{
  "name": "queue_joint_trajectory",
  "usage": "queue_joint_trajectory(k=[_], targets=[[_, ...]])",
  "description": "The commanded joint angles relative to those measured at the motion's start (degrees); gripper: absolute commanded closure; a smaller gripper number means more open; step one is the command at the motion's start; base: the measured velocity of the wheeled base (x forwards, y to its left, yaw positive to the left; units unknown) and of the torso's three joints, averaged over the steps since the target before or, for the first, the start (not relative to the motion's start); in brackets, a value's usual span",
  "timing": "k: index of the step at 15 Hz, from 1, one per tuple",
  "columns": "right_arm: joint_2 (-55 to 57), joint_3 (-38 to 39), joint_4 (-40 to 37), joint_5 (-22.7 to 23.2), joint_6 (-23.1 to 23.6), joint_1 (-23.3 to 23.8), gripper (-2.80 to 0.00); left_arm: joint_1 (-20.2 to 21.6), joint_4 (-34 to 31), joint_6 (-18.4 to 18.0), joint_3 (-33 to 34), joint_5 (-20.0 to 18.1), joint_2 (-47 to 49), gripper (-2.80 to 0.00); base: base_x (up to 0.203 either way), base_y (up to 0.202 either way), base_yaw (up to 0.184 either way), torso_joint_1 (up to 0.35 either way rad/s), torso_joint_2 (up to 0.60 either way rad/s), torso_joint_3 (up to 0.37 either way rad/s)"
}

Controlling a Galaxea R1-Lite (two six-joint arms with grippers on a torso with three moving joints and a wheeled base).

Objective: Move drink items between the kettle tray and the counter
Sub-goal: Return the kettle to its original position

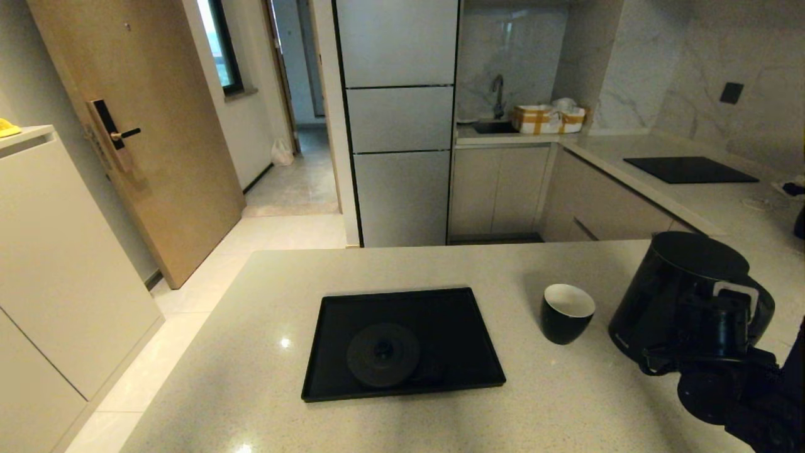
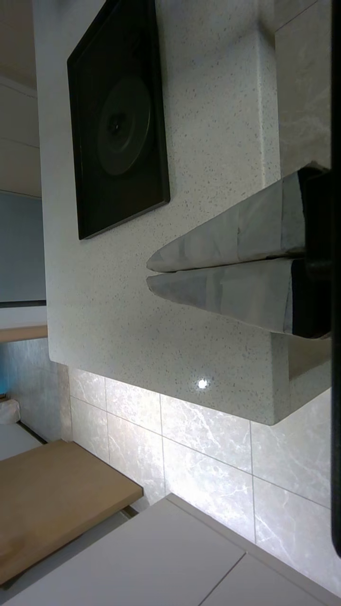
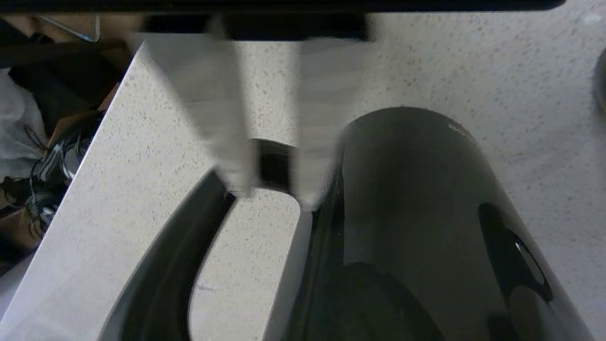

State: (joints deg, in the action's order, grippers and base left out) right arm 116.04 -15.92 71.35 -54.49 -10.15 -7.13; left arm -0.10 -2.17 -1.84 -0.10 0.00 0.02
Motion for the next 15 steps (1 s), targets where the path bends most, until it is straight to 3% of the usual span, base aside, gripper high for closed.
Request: queue_joint_trajectory(k=[1,4,8,15], targets=[[1.30,0.63,2.83,-0.88,1.66,-0.34,-2.80,0.01,-0.03,0.00,0.01,0.00,-0.02,0.00,0.000,0.000,0.000,0.000,0.00,0.000],[2.62,1.52,3.63,-3.18,3.48,-2.20,-2.80,0.01,-0.03,0.00,0.01,0.00,-0.02,0.00,0.000,0.000,0.000,0.000,0.00,0.000],[3.69,2.28,3.97,-5.79,3.85,-9.70,-2.80,0.01,-0.03,0.00,0.01,0.00,-0.02,0.00,0.000,0.000,0.000,0.000,0.00,0.000],[1.12,2.91,4.06,-8.17,3.74,-5.35,-2.80,0.01,-0.03,0.00,0.01,0.00,-0.02,0.00,0.000,0.000,0.000,0.000,0.00,0.000]])
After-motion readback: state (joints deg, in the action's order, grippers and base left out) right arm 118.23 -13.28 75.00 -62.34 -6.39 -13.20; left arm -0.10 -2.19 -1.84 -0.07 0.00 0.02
